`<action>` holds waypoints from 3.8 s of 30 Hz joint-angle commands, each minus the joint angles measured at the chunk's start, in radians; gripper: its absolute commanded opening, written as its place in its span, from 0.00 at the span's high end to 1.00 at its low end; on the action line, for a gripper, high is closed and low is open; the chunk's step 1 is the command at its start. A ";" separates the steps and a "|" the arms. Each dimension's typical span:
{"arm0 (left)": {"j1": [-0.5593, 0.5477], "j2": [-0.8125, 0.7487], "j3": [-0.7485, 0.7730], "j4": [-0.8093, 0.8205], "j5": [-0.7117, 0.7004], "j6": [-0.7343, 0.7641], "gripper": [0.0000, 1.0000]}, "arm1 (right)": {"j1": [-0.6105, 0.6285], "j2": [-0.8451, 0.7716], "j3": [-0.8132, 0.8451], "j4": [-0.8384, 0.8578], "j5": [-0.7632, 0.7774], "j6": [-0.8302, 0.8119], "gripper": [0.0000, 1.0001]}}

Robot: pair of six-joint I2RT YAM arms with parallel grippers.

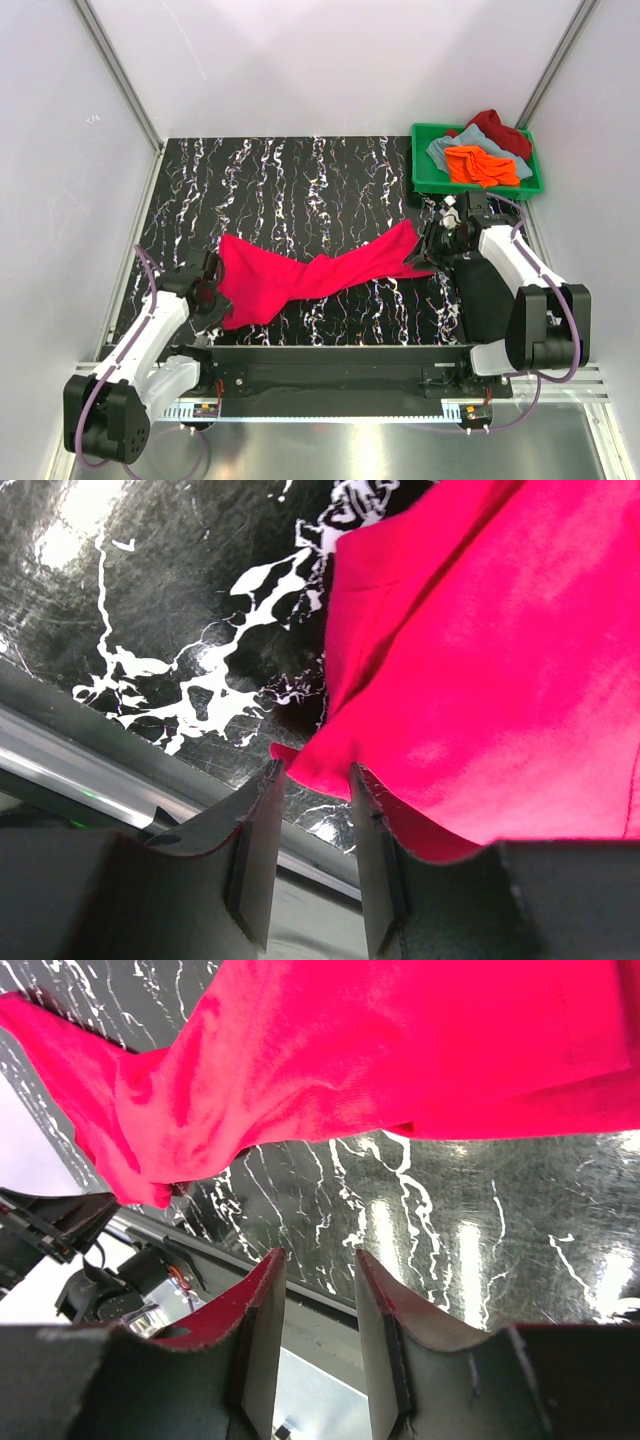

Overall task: Fold and stack the t-shirts
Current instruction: Flatten the tshirt out

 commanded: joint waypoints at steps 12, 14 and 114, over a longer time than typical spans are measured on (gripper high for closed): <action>0.003 0.006 0.036 0.046 -0.026 0.016 1.00 | 0.005 0.043 -0.021 0.048 0.087 0.114 0.60; 0.003 -0.003 0.076 0.040 -0.012 0.030 1.00 | 0.005 0.052 -0.021 0.048 0.110 0.134 0.60; -0.047 0.162 0.875 0.146 0.014 0.476 1.00 | -0.123 0.079 0.260 0.158 0.188 0.342 1.00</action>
